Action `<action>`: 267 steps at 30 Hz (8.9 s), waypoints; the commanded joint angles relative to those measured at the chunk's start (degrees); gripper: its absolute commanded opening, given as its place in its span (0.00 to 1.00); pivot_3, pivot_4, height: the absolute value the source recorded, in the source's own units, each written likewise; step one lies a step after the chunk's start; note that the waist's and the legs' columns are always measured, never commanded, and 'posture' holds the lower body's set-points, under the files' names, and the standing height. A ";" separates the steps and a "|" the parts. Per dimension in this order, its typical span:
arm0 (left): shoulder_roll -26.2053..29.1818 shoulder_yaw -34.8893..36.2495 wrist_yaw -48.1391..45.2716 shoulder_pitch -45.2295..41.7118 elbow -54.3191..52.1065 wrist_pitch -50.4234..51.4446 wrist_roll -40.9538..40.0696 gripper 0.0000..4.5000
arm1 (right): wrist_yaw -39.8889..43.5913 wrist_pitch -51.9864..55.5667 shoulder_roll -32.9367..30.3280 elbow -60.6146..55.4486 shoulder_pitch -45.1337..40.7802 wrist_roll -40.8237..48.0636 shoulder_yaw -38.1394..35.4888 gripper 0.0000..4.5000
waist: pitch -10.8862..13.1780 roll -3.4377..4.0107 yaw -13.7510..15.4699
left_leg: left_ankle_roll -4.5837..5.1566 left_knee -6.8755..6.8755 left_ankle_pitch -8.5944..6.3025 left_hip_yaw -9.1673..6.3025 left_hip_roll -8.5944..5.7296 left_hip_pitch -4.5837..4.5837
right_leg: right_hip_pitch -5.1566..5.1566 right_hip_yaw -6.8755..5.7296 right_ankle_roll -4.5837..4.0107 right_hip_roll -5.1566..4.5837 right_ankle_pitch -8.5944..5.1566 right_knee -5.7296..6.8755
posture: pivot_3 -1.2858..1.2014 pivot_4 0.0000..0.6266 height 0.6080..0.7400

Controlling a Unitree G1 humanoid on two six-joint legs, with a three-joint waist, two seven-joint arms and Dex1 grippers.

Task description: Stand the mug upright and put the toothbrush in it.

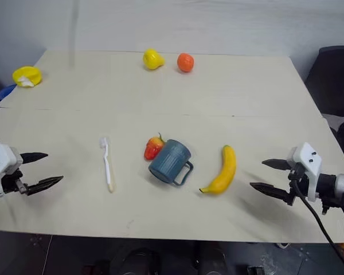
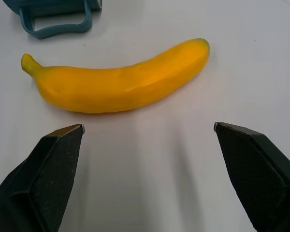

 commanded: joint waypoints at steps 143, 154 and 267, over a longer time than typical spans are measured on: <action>-2.01 -22.84 17.89 -56.20 24.40 50.11 10.42 0.50 | -36.18 16.00 -8.78 -29.25 -15.80 42.65 5.00 1.00 | 0.15 -0.30 -0.19 | 0.37 0.85 -0.41 -0.67 -0.16 -0.75 | -0.28 0.84 0.54 0.64 0.50 -0.48 | 0.52 0.24 1.00; 3.39 -6.25 27.15 -33.29 19.02 53.85 8.90 0.50 | -24.67 16.32 -1.27 -21.65 -29.65 34.22 16.16 1.00 | 0.07 -0.53 1.46 | 0.30 1.67 -0.55 -0.60 -0.08 -1.16 | -0.72 0.84 0.42 0.63 0.50 0.11 | 0.52 0.24 1.00; -2.77 1.00 26.14 -27.25 -34.57 79.39 -23.75 1.00 | -28.59 6.04 18.84 -19.26 -15.99 9.76 13.55 0.74 | -0.04 -0.06 -1.16 | -0.29 1.70 -0.58 -0.56 0.13 -1.07 | -1.49 1.28 -0.36 1.06 0.05 1.29 | 0.52 0.24 1.00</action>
